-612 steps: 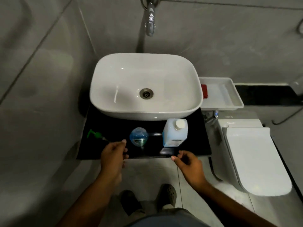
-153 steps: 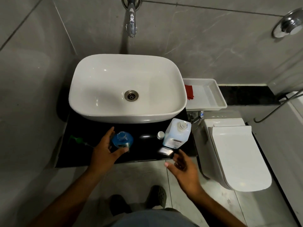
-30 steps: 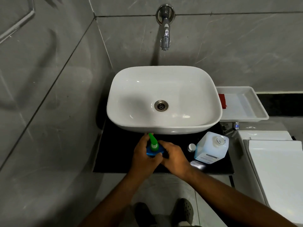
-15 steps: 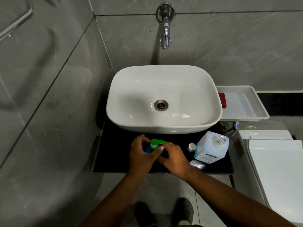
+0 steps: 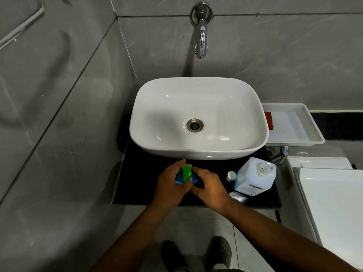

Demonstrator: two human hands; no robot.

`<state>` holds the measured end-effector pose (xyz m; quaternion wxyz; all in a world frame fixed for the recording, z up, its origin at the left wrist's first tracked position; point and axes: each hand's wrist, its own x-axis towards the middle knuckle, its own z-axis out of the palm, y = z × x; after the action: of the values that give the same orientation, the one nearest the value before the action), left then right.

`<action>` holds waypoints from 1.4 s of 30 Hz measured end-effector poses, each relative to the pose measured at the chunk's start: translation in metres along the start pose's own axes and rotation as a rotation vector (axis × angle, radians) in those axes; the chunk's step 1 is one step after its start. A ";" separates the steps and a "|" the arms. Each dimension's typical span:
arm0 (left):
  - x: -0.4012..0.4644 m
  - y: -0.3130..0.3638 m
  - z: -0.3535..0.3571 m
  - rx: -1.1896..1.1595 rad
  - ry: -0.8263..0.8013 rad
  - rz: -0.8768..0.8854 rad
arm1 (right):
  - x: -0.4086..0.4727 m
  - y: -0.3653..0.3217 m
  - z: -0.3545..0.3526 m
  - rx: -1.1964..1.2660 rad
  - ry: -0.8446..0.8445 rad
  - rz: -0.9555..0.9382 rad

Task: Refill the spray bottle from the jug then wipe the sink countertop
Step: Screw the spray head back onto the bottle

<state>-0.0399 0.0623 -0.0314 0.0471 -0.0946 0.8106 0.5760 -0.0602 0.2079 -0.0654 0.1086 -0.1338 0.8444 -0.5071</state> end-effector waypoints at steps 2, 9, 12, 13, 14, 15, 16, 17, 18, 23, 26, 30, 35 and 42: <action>0.001 0.003 -0.003 -0.045 -0.076 -0.024 | 0.000 0.001 0.000 -0.008 -0.001 -0.004; -0.001 -0.001 0.004 -0.008 0.151 -0.045 | -0.001 -0.001 -0.001 0.002 0.002 -0.019; 0.003 -0.002 0.003 -0.089 0.079 -0.045 | 0.000 -0.001 -0.001 0.027 0.013 -0.019; 0.005 -0.001 0.001 -0.107 0.042 -0.035 | 0.000 -0.001 -0.001 0.031 0.018 -0.017; 0.007 0.000 -0.002 -0.104 0.006 -0.016 | 0.000 0.000 -0.001 0.034 0.019 -0.017; 0.009 0.001 -0.005 -0.078 -0.027 0.009 | 0.001 0.000 -0.001 0.034 0.017 -0.017; 0.010 0.001 -0.008 -0.061 -0.051 0.028 | 0.001 0.000 -0.001 0.032 0.013 -0.017; 0.011 0.001 -0.010 -0.058 -0.063 0.035 | 0.002 0.000 -0.001 0.026 0.008 -0.015; 0.010 -0.001 -0.010 -0.066 -0.069 0.036 | 0.002 0.000 -0.001 0.021 0.004 -0.012; 0.011 -0.007 -0.009 -0.100 -0.077 0.047 | 0.005 0.000 -0.002 0.020 -0.029 -0.023; 0.014 -0.007 -0.011 -0.117 -0.099 0.050 | 0.006 -0.001 -0.005 0.019 -0.052 -0.010; 0.015 -0.010 -0.012 -0.096 -0.110 0.070 | 0.007 -0.002 -0.007 0.009 -0.075 0.012; 0.016 -0.013 -0.011 -0.111 -0.096 0.064 | 0.016 -0.025 -0.034 -0.293 -0.237 0.002; 0.016 -0.014 -0.011 -0.226 -0.136 0.000 | 0.031 -0.096 -0.066 -0.465 -0.308 -0.221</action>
<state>-0.0524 0.0459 -0.0435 0.0912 -0.0600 0.7356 0.6686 -0.0989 0.2088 0.0489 0.1460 -0.3217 0.8918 -0.2825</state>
